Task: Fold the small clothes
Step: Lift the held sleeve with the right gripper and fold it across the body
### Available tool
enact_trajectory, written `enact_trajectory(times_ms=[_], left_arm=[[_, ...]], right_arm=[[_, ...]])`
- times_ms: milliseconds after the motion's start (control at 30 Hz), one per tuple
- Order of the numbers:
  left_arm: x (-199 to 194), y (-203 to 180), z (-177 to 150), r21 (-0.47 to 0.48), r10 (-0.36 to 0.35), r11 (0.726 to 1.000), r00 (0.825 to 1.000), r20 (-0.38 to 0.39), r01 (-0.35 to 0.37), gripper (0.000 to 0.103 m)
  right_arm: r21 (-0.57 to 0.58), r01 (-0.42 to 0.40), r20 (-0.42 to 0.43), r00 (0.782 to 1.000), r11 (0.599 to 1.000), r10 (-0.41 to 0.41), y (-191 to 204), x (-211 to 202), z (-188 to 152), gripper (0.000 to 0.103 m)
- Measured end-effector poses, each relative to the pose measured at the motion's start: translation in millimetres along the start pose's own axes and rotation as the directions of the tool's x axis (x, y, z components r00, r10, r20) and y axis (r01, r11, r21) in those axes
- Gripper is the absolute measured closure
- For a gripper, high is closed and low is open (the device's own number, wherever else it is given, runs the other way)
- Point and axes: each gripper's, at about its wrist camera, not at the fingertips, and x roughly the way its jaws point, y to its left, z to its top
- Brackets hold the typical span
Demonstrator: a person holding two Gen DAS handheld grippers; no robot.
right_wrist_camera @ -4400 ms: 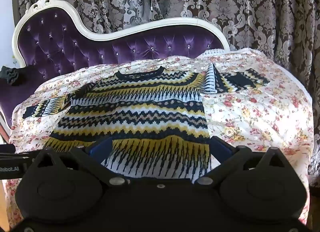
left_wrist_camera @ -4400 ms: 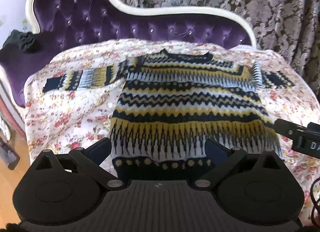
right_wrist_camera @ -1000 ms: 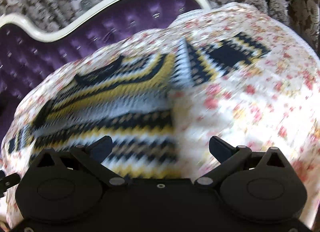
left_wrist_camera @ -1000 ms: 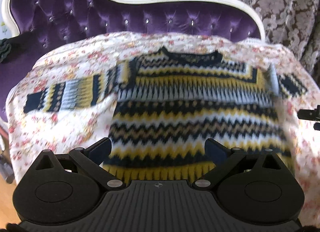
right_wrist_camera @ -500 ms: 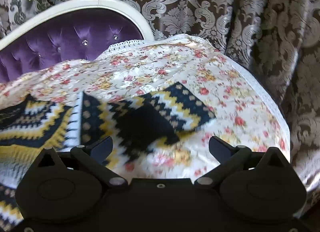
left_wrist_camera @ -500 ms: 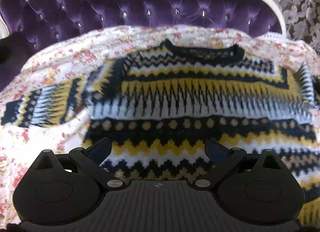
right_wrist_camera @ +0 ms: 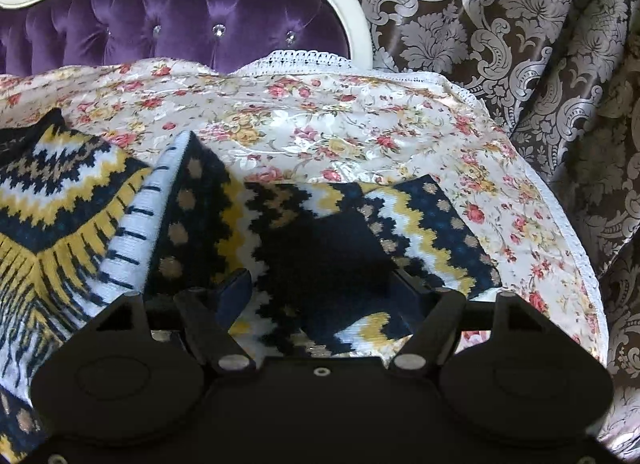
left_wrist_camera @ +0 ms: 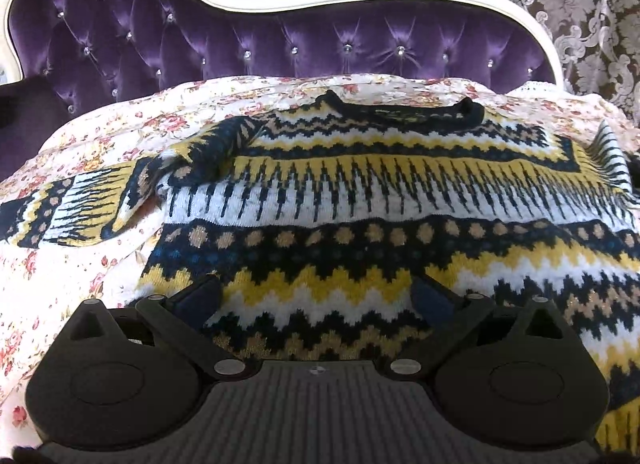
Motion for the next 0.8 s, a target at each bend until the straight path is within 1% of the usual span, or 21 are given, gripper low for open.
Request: enact_trajectory(times_ms=[33,67,133,167,200,267,300,367,467,533,600,700,800], left_arm=[[1,-1,0,0.000,0.002,1.000,1.000,-0.001,-0.002,0.000],[1,-1,-1,0.001,0.003,1.000,1.000,-0.001,-0.003,0.000],[0,-2,-2,0.000,0.001,1.000,1.000,-0.003,-0.001,0.000],[0,-1,-2,-0.002,-0.003,1.000,1.000,-0.006,0.003,0.000],[-1,0,-1,-0.004,-0.007,1.000,1.000,-0.010,0.007,0.000],[-2,1,1,-0.004,-0.018,1.000,1.000,-0.023,0.017,0.001],[-3,2,3,-0.003,-0.026,1.000,0.999,-0.036,0.026,0.002],[-6,5,7,-0.009,-0.049,0.999,0.997,-0.061,0.048,0.002],[-15,12,11,-0.053,-0.098,0.994,0.992,-0.082,0.094,0.002],[-25,18,13,-0.085,-0.116,0.990,0.990,-0.079,0.109,0.002],[-35,22,14,-0.094,-0.121,0.989,0.991,-0.063,0.114,0.002],[-48,26,15,-0.085,-0.117,0.990,0.992,-0.048,0.113,0.002],[-56,31,15,-0.088,-0.120,0.989,0.992,-0.038,0.116,0.002]], right_arm=[[0.023,-0.016,-0.010,1.000,1.000,0.016,-4,1,1,0.031],[0.053,-0.033,-0.022,0.999,0.998,0.034,-10,2,2,0.035],[0.107,-0.051,-0.039,0.998,0.993,0.055,-20,3,4,0.047],[0.126,-0.050,-0.044,0.997,0.991,0.055,-26,3,5,0.060],[0.147,-0.059,-0.045,0.997,0.987,0.067,-32,2,7,0.081],[0.200,-0.064,-0.040,0.996,0.978,0.074,-45,-4,11,0.094],[0.216,-0.049,-0.039,0.998,0.975,0.059,-52,-8,13,0.096],[0.225,-0.012,-0.016,1.000,0.974,0.016,-63,-22,19,0.096],[0.261,0.019,0.005,1.000,0.965,-0.022,-87,-46,25,0.096],[0.288,0.036,0.015,0.999,0.957,-0.042,-103,-62,30,0.096],[0.314,0.049,0.035,0.997,0.948,-0.063,-119,-79,38,0.096],[0.341,0.038,0.067,0.996,0.939,-0.065,-133,-108,51,0.096],[0.365,-0.027,0.117,0.993,0.931,-0.018,-135,-142,69,0.096]])
